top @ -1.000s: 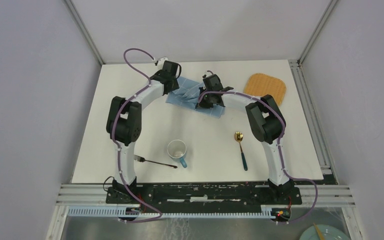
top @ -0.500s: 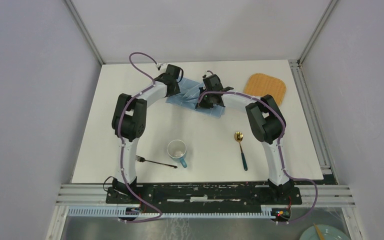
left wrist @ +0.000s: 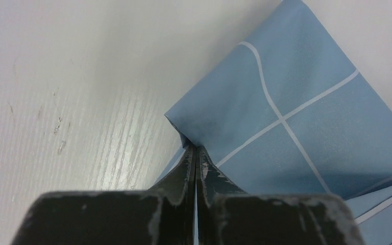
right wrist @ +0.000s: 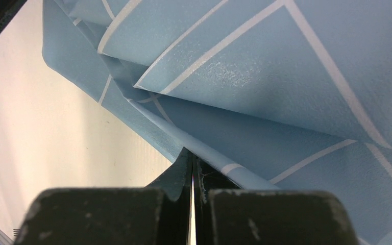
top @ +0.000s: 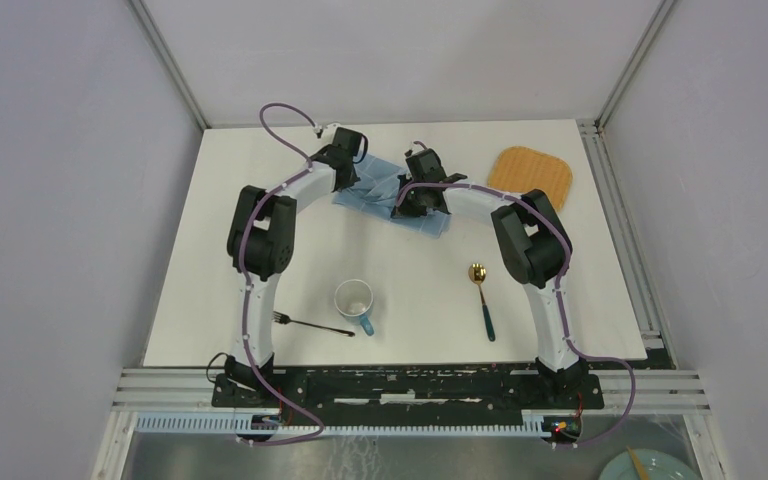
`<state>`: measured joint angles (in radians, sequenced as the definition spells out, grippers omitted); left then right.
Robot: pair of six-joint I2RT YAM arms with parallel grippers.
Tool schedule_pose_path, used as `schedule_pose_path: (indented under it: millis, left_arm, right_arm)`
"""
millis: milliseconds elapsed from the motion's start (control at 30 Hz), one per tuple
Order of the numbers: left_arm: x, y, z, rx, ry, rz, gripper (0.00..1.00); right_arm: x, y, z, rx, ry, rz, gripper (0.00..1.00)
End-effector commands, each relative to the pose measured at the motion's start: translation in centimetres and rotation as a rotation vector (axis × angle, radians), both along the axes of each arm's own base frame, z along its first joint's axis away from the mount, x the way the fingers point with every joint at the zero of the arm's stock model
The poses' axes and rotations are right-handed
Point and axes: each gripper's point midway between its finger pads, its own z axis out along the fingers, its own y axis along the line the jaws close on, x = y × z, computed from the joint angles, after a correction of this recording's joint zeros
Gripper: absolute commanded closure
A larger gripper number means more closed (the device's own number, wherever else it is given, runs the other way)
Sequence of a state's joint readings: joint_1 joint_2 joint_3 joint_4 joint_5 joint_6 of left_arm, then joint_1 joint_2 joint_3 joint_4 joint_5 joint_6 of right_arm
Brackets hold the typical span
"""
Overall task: Set the dinner table for one person
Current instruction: Move the napkin to the center of the board.
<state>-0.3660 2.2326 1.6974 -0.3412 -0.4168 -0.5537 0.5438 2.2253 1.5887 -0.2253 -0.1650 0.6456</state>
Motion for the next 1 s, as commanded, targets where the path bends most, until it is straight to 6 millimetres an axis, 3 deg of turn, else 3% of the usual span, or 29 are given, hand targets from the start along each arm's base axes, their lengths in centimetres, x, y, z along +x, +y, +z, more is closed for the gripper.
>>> schedule_pose_path:
  millis: [0,100,333,600,767,900,967]
  left_arm:
    - [2.8,-0.5,2.5,-0.038,-0.109,0.033,0.98]
    - [3.1,-0.6,4.2,-0.053,-0.15,0.041,0.98]
    - [5.5,-1.6,10.9,-0.11,-0.314,0.02,0.98]
    - [7.4,-3.9,14.9,-0.189,-0.434,-0.047,0.98]
    - [8.2,-5.3,15.5,-0.217,-0.454,-0.106,0.98]
    - [8.0,-5.3,15.2,-0.207,-0.441,-0.116,0.98]
    - [7.7,-5.1,14.8,-0.187,-0.423,-0.124,0.93]
  right_arm:
    - [-5.1,-2.1,-3.8,-0.129,0.171,0.051,1.0]
    - [-5.2,-2.0,-4.1,-0.129,0.179,0.052,1.0]
    - [-5.6,-2.0,-4.6,-0.132,0.196,0.055,1.0]
    - [-5.7,-1.9,-4.7,-0.134,0.201,0.06,1.0]
    - [-5.8,-1.8,-4.8,-0.137,0.211,0.071,1.0]
    - [-5.9,-1.8,-4.8,-0.143,0.209,0.076,1.0]
    - [-5.8,-1.9,-4.8,-0.146,0.206,0.076,1.0]
